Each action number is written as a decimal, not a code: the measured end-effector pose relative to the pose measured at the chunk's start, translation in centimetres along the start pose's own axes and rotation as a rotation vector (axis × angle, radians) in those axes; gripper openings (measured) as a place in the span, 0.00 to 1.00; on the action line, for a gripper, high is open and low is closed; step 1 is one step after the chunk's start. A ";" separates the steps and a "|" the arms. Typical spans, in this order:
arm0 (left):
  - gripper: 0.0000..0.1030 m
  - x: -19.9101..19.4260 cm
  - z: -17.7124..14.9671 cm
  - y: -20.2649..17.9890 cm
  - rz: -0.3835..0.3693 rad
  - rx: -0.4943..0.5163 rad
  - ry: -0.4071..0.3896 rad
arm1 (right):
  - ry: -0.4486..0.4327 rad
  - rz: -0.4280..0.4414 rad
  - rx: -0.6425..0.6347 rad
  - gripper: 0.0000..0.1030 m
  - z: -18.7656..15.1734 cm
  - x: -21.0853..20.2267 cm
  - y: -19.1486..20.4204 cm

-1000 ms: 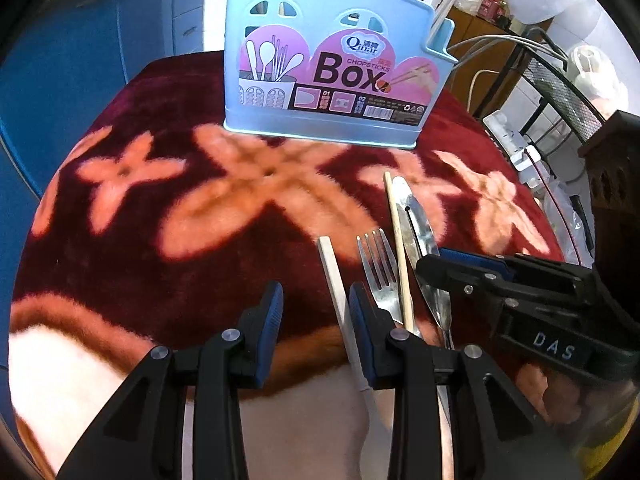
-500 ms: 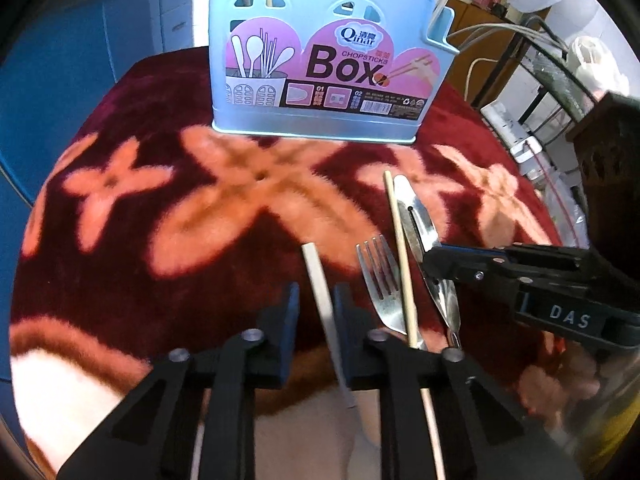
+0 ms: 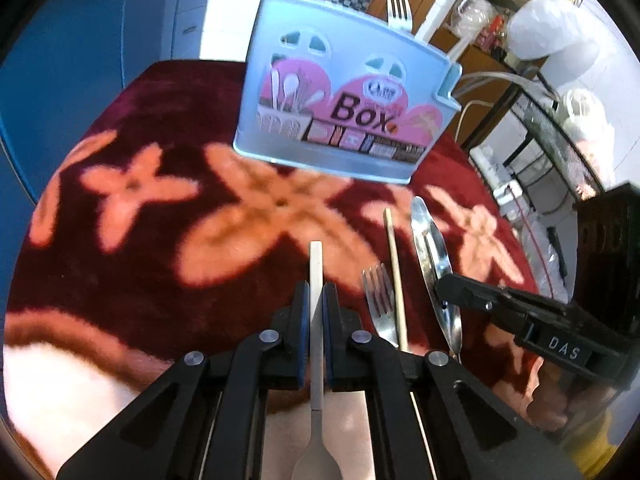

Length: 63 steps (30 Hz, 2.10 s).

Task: Organize utensils
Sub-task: 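Grasp the white plastic spoon with the left tool while the right tool grasps a steel knife, then carry the spoon and knife to the blue caddy and lower them inside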

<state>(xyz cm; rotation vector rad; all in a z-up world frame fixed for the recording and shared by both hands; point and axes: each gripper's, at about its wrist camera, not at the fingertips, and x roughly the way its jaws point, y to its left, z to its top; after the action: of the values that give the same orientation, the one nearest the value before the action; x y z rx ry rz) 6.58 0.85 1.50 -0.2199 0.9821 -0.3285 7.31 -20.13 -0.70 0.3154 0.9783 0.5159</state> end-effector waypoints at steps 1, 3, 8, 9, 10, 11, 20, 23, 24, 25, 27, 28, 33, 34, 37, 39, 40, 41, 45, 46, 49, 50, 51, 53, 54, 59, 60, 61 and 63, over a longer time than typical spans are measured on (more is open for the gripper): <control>0.04 -0.3 0.2 0.0 -0.003 -0.001 -0.013 | -0.012 -0.002 -0.004 0.03 0.0 -0.2 0.2; 0.04 -0.9 0.5 -0.3 -0.002 0.005 -0.046 | -0.046 -0.006 -0.020 0.03 0.0 -1.0 0.7; 0.04 -2.7 1.5 -1.2 -0.017 0.032 -0.124 | -0.149 -0.014 -0.055 0.03 0.5 -3.4 2.1; 0.04 -3.1 1.8 -1.5 -0.014 0.038 -0.146 | -0.171 -0.016 -0.060 0.03 0.7 -3.9 2.3; 0.04 -3.4 2.1 -1.7 -0.011 0.045 -0.166 | -0.192 -0.019 -0.065 0.03 0.9 -4.3 2.5; 0.04 -3.7 2.4 -1.8 -0.009 0.051 -0.183 | -0.214 -0.020 -0.070 0.03 1.0 -4.7 2.7; 0.04 -6.9 6.0 -3.1 -0.024 0.094 -0.340 | -0.372 -0.065 -0.090 0.03 3.7 -7.5 4.0; 0.04 -7.8 7.4 -3.3 -0.026 0.104 -0.379 | -0.408 -0.077 -0.084 0.03 4.8 -8.2 3.9; 0.04 -8.2 8.0 -3.3 -0.021 0.108 -0.396 | -0.420 -0.082 -0.081 0.03 5.2 -8.4 3.9; 0.04 -8.5 8.6 -3.3 -0.013 0.111 -0.411 | -0.427 -0.086 -0.080 0.03 5.4 -8.4 3.9; 0.04 -8.8 9.5 -3.3 0.002 0.116 -0.436 | -0.448 -0.090 -0.075 0.03 6.3 -8.6 4.0; 0.04 -9.0 10.1 -3.3 0.011 0.118 -0.450 | -0.456 -0.090 -0.073 0.03 6.8 -8.6 4.0; 0.04 -9.5 12.7 -3.7 0.036 0.121 -0.509 | -0.487 -0.102 -0.080 0.03 9.0 -8.7 4.3; 0.04 -9.6 13.2 -3.8 0.042 0.125 -0.523 | -0.496 -0.104 -0.083 0.03 9.6 -8.7 4.4; 0.04 -9.9 15.0 -4.3 0.052 0.132 -0.569 | -0.523 -0.112 -0.096 0.03 10.7 -9.1 4.7; 0.04 -10.1 16.2 -4.7 0.063 0.139 -0.589 | -0.540 -0.110 -0.099 0.03 11.7 -9.2 4.8; 0.04 -10.1 16.7 -4.8 0.066 0.139 -0.597 | -0.548 -0.109 -0.101 0.03 12.2 -9.3 4.9; 0.04 -10.2 17.3 -5.0 0.065 0.140 -0.604 | -0.556 -0.112 -0.104 0.03 12.6 -9.4 5.0; 0.04 -10.2 19.7 -5.7 0.067 0.142 -0.629 | -0.597 -0.134 -0.130 0.03 14.1 -9.5 5.2; 0.04 -10.1 20.2 -5.7 0.065 0.142 -0.634 | -0.605 -0.140 -0.136 0.03 14.4 -9.5 5.3; 0.04 -9.6 21.4 -6.0 0.070 0.149 -0.655 | -0.631 -0.161 -0.160 0.03 15.4 -9.2 5.2; 0.04 -9.3 21.6 -6.1 0.076 0.155 -0.660 | -0.639 -0.178 -0.172 0.03 15.8 -9.0 5.2; 0.04 -9.0 22.0 -6.2 0.084 0.163 -0.665 | -0.645 -0.187 -0.179 0.03 16.0 -8.8 5.3; 0.04 -8.3 22.4 -6.3 0.090 0.169 -0.668 | -0.655 -0.206 -0.191 0.03 16.7 -8.4 5.3; 0.04 -7.9 22.5 -6.2 0.092 0.167 -0.668 | -0.664 -0.210 -0.193 0.03 17.0 -8.3 5.1; 0.04 -5.9 22.7 -5.4 0.104 0.154 -0.663 | -0.697 -0.204 -0.185 0.03 18.3 -7.2 4.4; 0.04 -5.6 22.6 -5.3 0.108 0.154 -0.661 | -0.703 -0.209 -0.188 0.03 18.5 -6.9 4.3; 0.04 -5.2 22.5 -5.1 0.108 0.154 -0.657 | -0.708 -0.211 -0.192 0.03 18.6 -6.7 4.2; 0.04 -4.5 22.3 -4.6 0.094 0.150 -0.643 | -0.720 -0.212 -0.198 0.03 18.8 -6.2 4.1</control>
<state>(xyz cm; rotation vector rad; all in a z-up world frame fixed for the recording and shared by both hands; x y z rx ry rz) 22.30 -1.02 18.50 -0.1273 0.3296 -0.2207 19.34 -20.59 15.54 0.1911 0.2533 0.2647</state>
